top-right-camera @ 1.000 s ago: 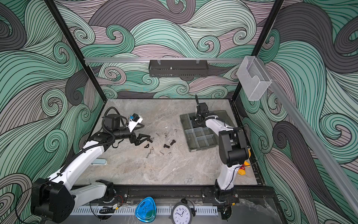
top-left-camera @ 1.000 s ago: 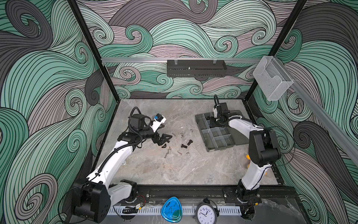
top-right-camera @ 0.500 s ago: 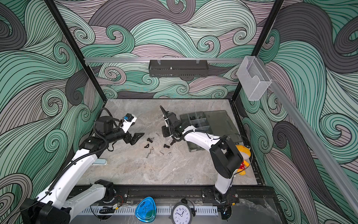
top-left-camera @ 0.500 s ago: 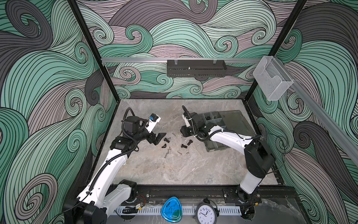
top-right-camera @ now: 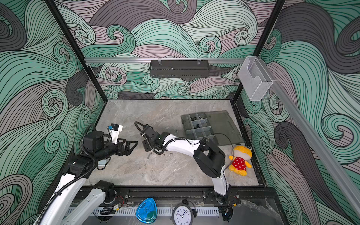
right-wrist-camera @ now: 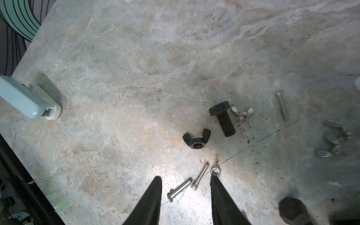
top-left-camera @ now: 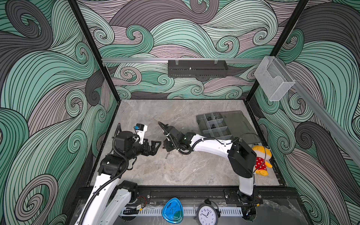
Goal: Sort the screws and nuts into containers
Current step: Rotate the nut at the center of the table.
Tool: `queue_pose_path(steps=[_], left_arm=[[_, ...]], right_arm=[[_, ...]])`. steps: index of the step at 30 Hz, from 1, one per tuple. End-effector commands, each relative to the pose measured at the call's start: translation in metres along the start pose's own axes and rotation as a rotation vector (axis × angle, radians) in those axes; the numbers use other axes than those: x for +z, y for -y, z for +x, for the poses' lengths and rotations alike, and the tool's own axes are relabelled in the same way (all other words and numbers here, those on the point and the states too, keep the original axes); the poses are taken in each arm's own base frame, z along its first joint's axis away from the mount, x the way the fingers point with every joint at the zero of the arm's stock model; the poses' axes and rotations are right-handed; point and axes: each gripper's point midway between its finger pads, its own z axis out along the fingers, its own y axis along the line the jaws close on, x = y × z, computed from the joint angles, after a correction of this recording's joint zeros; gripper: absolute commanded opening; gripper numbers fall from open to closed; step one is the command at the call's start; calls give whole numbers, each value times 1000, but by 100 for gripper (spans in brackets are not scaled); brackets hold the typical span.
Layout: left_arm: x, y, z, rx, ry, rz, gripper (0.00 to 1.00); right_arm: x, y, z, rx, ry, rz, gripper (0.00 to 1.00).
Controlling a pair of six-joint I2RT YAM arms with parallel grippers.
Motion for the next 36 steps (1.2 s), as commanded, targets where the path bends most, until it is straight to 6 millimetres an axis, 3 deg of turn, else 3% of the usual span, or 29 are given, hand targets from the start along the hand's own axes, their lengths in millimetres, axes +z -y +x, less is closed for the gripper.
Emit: queue_pose_path(steps=[1,5,14,21,32,36], left_arm=[[-12,6,11,-151,-16,14,99],[-31,4,10,-134,52,-25,99],[-46,13,8,-86,172,28,99],[-50,21,7,-67,198,74,99],[-54,26,7,-48,218,99,99],[-53,26,6,-48,216,101,99]], right_arm=[[15,12,17,57,-66,59,44],[30,11,19,108,-93,104,45],[51,21,13,185,-106,233,45],[53,36,20,202,-123,331,42],[63,34,14,211,-122,339,40],[58,33,2,188,-92,343,41]])
